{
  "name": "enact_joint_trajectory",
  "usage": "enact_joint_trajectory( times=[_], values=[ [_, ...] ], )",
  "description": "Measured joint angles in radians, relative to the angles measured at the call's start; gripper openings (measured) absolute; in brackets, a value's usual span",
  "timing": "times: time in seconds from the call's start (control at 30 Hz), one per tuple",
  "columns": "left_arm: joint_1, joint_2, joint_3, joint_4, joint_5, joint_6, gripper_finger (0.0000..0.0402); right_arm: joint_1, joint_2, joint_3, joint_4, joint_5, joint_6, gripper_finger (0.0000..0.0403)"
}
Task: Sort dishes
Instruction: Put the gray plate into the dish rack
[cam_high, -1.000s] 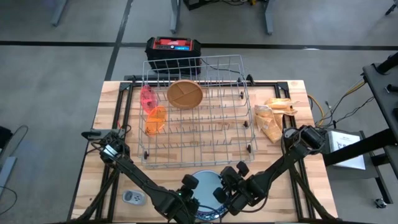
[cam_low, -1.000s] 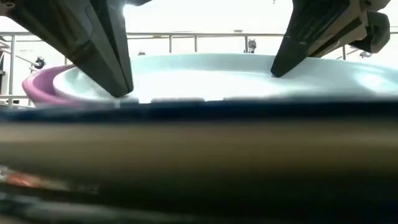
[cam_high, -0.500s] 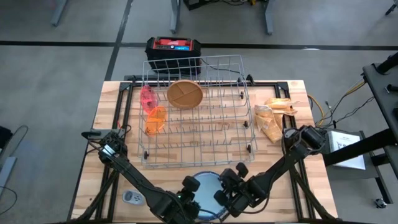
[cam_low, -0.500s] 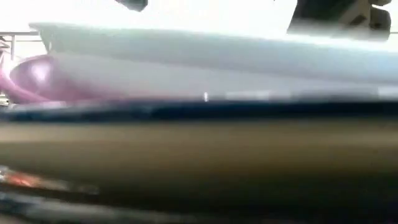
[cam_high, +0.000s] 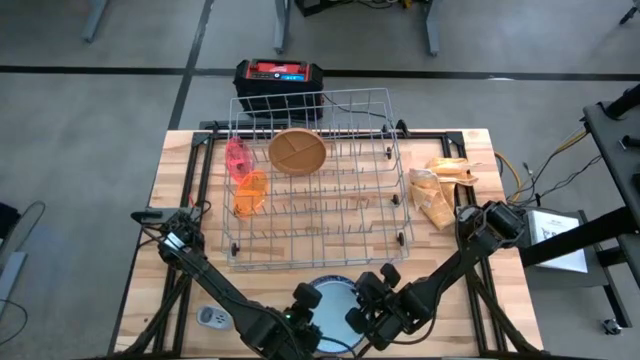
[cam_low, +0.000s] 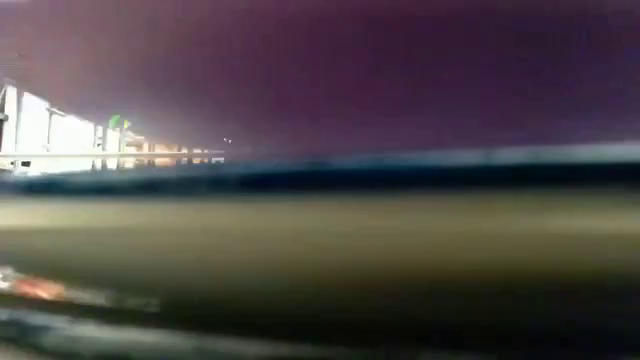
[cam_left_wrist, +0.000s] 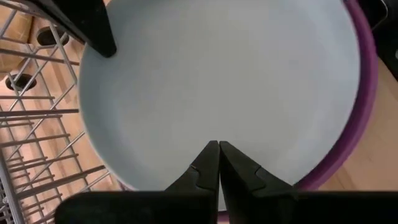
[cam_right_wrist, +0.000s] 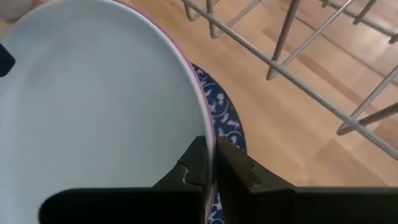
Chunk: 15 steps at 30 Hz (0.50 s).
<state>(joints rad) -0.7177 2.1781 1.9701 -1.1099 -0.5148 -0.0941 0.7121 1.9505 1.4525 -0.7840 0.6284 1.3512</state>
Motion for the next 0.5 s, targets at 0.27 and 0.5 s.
enact_joint_trajectory(
  times=[0.27,0.5],
  values=[
    [-0.002,0.043,-0.003,0.009,0.011,-0.006,0.0000,-0.010,0.000,0.000,0.001,-0.006,0.036,0.0075],
    [-0.003,0.110,-0.003,0.050,0.059,0.001,0.0000,-0.013,0.000,0.000,0.002,-0.018,0.026,0.0107]
  ],
)
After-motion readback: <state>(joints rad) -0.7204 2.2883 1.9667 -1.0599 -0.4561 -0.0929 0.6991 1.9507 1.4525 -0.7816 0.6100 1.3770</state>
